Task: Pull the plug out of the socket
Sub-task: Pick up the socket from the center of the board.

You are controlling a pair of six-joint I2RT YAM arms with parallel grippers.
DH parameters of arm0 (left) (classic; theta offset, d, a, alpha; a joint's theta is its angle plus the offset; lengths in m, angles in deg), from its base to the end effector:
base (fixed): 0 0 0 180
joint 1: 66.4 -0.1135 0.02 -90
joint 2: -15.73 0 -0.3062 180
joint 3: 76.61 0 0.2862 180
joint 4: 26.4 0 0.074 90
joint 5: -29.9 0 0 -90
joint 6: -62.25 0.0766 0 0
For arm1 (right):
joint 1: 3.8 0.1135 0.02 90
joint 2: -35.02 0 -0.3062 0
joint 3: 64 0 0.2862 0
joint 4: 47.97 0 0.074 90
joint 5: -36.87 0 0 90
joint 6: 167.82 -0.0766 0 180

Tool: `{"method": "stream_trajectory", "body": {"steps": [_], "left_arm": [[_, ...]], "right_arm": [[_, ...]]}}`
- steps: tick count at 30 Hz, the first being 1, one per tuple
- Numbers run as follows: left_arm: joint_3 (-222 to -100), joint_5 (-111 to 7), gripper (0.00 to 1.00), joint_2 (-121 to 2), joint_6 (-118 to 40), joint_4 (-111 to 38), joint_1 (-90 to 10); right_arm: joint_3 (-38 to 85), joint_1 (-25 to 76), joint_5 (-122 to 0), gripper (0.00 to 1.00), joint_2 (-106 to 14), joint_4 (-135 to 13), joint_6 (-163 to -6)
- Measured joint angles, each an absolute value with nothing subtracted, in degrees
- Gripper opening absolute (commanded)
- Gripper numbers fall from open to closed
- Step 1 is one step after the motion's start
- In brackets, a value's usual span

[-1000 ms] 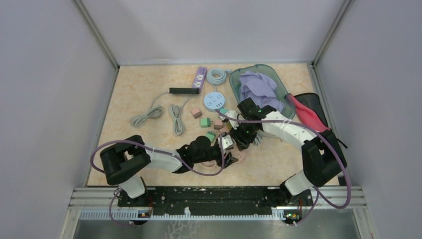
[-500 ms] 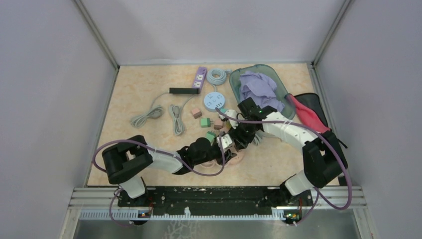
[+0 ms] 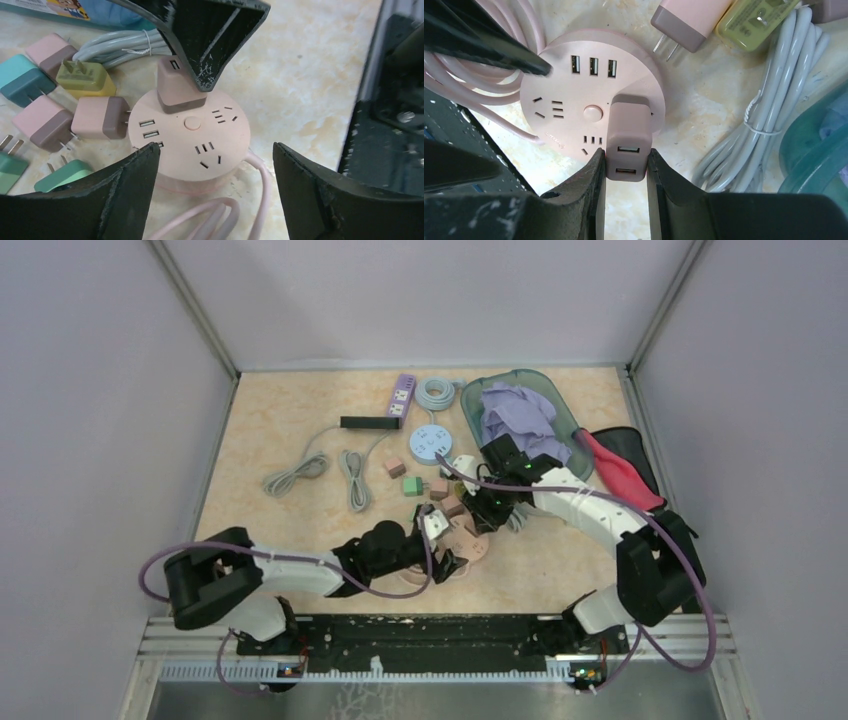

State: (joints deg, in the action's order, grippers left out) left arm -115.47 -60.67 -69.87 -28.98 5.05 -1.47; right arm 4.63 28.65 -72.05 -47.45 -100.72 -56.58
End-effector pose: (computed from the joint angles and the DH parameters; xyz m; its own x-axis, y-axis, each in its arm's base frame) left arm 0.1439 -0.3058 0.1707 -0.1311 0.2295 -0.9644 0.8991 0.4374 -0.0181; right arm 0.2533 0.1905 0.2142 -0.4985 -0.7231 -0.4781 -0.8550 0.5012 0.1334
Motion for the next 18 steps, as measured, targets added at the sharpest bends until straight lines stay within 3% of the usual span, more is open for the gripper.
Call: {"method": "stream_trajectory", "body": {"steps": [2, 9, 13, 18], "left_arm": [[-114.0, -60.1, 0.96, -65.9, -31.1, 4.6, -2.1], [-110.5, -52.5, 0.94, -54.5, -44.4, 2.4, -12.0], [-107.3, -45.9, 0.93, -54.2, -54.7, 3.3, -21.1], [-106.8, -42.0, 0.91, -55.9, -63.6, 2.6, -23.6]], "right_arm": [[4.6, 28.6, -71.7, 0.00, -46.8, -101.3, -55.7], [3.4, 28.6, -71.6, 0.00, -43.8, -101.1, -52.1], [1.0, 28.6, -72.9, 0.00, -40.5, -98.2, -49.9], [-1.3, 28.6, -74.9, 0.00, -37.7, -93.2, -47.3]]}}
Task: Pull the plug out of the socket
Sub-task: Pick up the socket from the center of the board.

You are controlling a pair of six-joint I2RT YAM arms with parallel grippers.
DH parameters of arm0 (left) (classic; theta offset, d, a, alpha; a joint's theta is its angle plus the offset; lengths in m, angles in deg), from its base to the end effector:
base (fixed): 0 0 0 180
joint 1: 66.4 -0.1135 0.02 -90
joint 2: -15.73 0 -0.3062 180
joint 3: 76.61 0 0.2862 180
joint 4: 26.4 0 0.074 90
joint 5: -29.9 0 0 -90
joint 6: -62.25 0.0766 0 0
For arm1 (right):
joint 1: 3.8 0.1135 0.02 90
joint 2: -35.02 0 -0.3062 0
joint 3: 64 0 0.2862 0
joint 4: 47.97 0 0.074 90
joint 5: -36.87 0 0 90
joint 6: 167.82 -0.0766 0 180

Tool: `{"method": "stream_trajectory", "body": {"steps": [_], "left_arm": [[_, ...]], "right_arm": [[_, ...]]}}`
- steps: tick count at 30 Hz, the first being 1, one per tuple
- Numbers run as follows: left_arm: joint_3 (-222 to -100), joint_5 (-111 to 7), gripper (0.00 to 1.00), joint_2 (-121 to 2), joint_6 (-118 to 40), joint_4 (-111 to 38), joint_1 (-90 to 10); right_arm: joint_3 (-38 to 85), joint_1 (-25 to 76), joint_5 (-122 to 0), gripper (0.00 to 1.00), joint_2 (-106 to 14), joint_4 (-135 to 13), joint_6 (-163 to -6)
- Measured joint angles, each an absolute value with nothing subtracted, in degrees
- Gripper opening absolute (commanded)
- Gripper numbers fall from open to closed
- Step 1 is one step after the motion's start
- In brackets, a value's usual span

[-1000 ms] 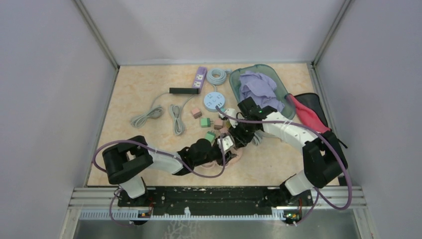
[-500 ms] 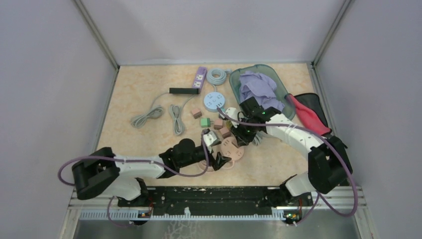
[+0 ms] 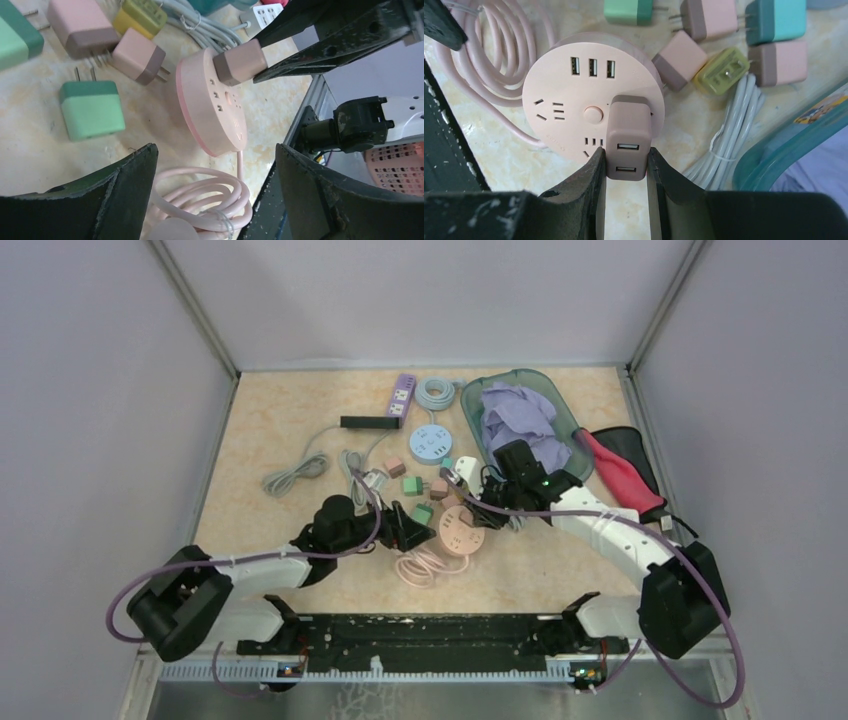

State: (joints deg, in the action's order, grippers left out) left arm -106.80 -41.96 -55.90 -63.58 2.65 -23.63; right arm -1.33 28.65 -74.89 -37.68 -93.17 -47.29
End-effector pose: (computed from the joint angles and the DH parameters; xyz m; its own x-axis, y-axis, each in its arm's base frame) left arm 0.1904 -0.2086 0.1832 -0.6361 -0.1694 -0.7528 0.6120 0.4835 -0.6259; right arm 0.2325 0.1815 0.2368 -0.2533 -0.7202 -0.6459 -0.9350 0.3535 -0.0274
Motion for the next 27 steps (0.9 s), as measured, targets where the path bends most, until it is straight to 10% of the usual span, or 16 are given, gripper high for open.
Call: {"method": "stream_trajectory", "body": {"steps": [18, 27], "left_arm": [[-107.0, -33.9, 0.76, -70.8, -78.4, 16.1, -24.6], [-111.4, -33.0, 0.33, -76.6, -80.7, 16.3, -23.1]], "right_arm": [[-8.5, 28.6, -82.0, 0.00, -32.7, -82.0, -45.0], [-9.2, 28.8, -82.4, 0.00, -32.7, -79.9, -46.6]]}}
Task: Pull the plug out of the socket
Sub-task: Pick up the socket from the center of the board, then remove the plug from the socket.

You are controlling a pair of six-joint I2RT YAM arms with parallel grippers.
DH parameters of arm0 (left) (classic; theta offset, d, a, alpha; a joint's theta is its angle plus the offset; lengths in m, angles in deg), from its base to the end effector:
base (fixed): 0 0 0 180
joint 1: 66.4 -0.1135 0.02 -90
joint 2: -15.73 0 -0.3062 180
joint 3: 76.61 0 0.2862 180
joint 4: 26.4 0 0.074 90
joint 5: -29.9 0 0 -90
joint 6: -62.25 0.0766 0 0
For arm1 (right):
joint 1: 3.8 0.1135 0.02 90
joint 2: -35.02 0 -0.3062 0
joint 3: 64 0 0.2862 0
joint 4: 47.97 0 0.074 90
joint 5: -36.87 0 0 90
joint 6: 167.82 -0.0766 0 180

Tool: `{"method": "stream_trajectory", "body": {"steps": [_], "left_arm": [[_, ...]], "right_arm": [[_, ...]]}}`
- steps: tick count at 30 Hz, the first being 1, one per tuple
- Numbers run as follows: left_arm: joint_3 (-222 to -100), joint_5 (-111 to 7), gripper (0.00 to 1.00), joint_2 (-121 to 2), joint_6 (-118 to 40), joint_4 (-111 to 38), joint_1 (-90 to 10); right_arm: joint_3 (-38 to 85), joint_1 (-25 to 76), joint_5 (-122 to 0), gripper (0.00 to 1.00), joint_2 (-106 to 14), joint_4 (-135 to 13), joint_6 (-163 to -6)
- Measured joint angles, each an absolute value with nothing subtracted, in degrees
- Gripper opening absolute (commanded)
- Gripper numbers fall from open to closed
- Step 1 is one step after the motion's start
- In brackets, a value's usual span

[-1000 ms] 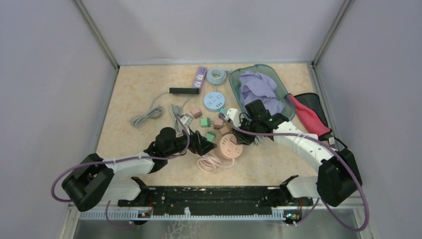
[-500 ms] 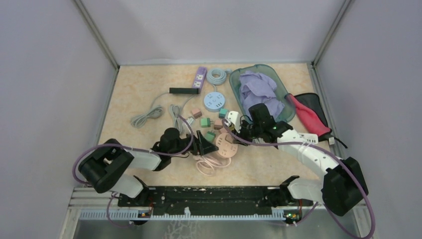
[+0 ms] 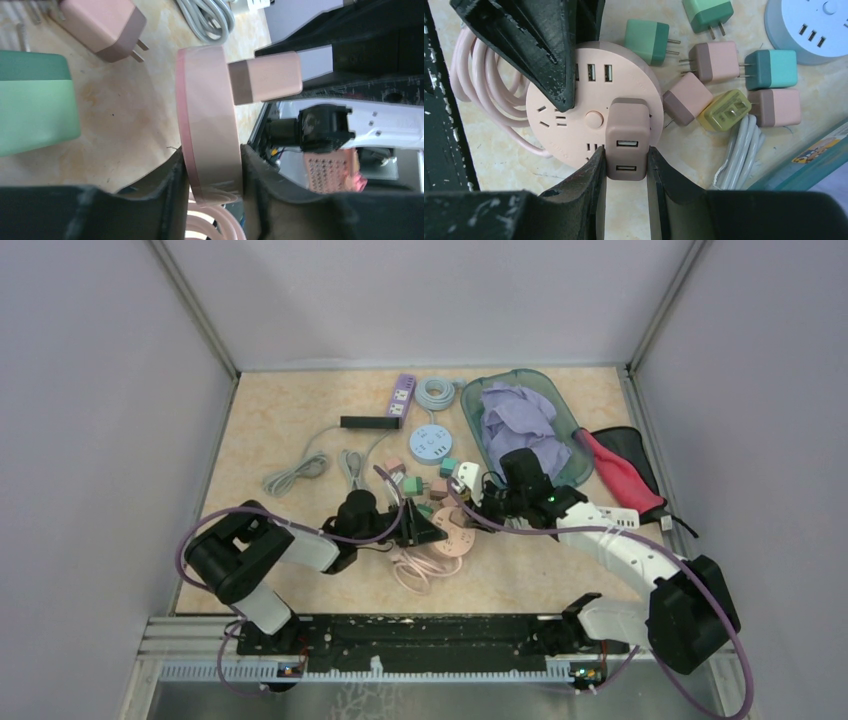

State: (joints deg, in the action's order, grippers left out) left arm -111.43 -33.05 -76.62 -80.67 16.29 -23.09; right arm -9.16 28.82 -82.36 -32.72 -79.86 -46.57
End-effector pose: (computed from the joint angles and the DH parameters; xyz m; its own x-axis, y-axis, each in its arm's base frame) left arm 0.2116 -0.2474 0.1416 -0.8549 -0.1705 -0.4899 0.4125 0.3491 -0.8414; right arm 0.2181 0.1840 0.2338 -0.1118 -0.6091 -0.7852 -0.9595 0.2716 -0.0741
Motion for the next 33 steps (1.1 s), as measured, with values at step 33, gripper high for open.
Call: {"method": "stream_trajectory", "body": {"steps": [33], "left_arm": [[-111.3, -32.6, 0.00, -78.8, -85.4, 17.7, -23.0]], "right_arm": [[-9.5, 32.5, -79.5, 0.00, -34.9, -74.8, -50.9]]}}
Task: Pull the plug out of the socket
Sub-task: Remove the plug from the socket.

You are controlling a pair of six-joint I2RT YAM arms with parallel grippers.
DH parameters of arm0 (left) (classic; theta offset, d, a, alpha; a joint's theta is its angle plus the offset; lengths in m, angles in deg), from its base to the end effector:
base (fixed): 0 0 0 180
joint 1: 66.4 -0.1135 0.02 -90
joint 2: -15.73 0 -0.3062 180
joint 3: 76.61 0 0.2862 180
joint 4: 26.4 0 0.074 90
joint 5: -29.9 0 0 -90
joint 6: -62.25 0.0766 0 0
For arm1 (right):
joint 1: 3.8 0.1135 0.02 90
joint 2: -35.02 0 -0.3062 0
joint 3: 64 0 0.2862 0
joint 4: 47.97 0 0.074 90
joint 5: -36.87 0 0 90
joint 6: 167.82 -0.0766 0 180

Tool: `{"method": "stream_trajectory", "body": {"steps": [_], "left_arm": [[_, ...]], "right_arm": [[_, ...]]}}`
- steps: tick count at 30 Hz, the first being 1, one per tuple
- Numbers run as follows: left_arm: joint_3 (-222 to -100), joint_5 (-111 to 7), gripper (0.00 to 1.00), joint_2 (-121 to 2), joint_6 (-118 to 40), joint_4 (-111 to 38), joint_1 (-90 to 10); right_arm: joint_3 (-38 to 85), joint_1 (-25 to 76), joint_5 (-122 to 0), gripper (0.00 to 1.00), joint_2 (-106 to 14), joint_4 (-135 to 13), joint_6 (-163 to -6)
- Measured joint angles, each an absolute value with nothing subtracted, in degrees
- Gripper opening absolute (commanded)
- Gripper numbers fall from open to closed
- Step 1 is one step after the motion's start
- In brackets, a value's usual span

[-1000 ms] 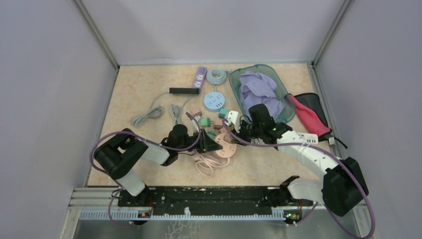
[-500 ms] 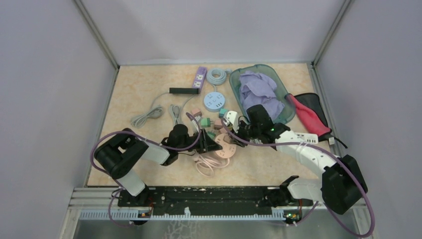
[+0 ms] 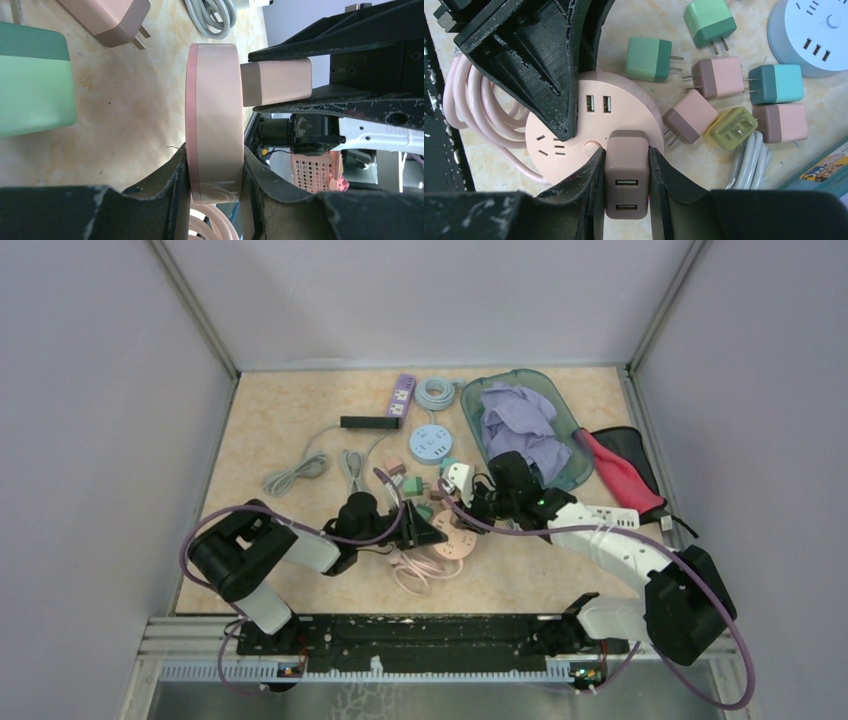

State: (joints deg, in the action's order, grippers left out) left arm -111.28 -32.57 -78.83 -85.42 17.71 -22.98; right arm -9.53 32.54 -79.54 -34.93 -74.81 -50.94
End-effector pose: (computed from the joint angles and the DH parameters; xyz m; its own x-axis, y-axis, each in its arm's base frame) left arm 0.2114 -0.2488 0.1326 -0.8936 -0.1860 -0.4084 0.3318 0.3389 -0.8804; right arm 0.2185 0.2030 0.2287 -0.1240 -0.5939 -0.7949 -0.9549 0.2893 -0.0672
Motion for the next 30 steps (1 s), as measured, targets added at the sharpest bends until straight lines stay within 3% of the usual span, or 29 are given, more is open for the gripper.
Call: {"method": "stream_trajectory", "body": {"steps": [12, 30], "left_arm": [[-113.6, -44.0, 0.00, -71.0, -84.8, -0.7, -20.8], [-108.8, -43.0, 0.00, -62.9, -86.2, 1.3, -22.9]], "right_arm": [[-9.5, 37.5, -71.0, 0.00, -37.8, -72.5, -53.5], [-9.5, 32.1, -84.4, 0.00, -35.2, -70.2, -55.8]]}}
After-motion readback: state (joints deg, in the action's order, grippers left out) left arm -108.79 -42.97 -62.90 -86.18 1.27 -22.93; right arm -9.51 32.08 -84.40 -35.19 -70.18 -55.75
